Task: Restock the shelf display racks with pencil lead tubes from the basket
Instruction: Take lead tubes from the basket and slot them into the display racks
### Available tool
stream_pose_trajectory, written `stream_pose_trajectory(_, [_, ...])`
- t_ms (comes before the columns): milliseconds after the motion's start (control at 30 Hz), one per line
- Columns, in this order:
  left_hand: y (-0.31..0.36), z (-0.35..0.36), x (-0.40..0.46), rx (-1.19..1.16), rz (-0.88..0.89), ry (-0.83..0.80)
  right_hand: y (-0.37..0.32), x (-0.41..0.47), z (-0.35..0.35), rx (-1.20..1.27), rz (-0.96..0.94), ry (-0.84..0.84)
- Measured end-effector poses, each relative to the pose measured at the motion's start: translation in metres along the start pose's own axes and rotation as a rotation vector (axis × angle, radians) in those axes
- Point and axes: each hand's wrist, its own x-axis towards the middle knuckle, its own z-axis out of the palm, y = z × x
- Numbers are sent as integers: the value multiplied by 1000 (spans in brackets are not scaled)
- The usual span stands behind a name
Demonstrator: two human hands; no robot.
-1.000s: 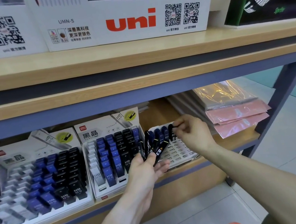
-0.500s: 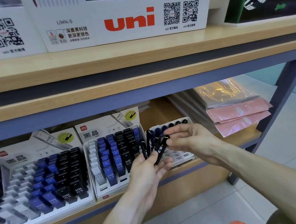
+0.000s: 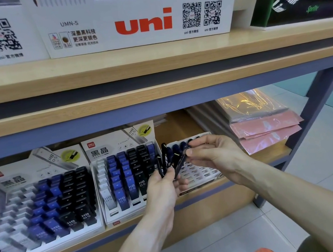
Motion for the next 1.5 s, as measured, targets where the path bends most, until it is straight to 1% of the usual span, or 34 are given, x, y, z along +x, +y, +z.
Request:
stream_pose_trajectory(67, [-1,0,2,28,-7,19,-4,4,-5,35,-18,56])
stream_pose_trajectory(133, [-3,-2,3,53,-23,26,-7,8,-14,21,-61,183])
stream_pose_trajectory(167, [-4,-2,3,68,-32,22,-6,12,-19,-68,-106,272])
stream_pose_trajectory(233, [-6,-2,2,104,-42,4,1,21,-28,-351,-214,449])
stream_pose_trajectory(300, [-7,-1,1,121,-44,-17,9,29,-31,-545,-305,528])
stream_pose_trajectory(400, [-9,0,0,123,-41,-21,18,38,-31,-669,-399,537])
stream_pose_trajectory(733, [-6,-2,-2,118,-43,-32,35,49,-28,-783,-450,483])
stream_pose_trajectory(833, [-6,-1,-2,120,-49,-23,36,51,-26,-792,-468,475])
stream_pose_trajectory(1100, [-8,-1,0,111,-67,-5,36,52,-24,-821,-475,518])
stream_pose_trajectory(1300, [-5,-2,-3,111,-66,-13,36,52,-21,-830,-453,485])
stream_pose_trajectory(1500, [-3,-1,-4,104,-69,-19,33,53,-24,-759,-413,489])
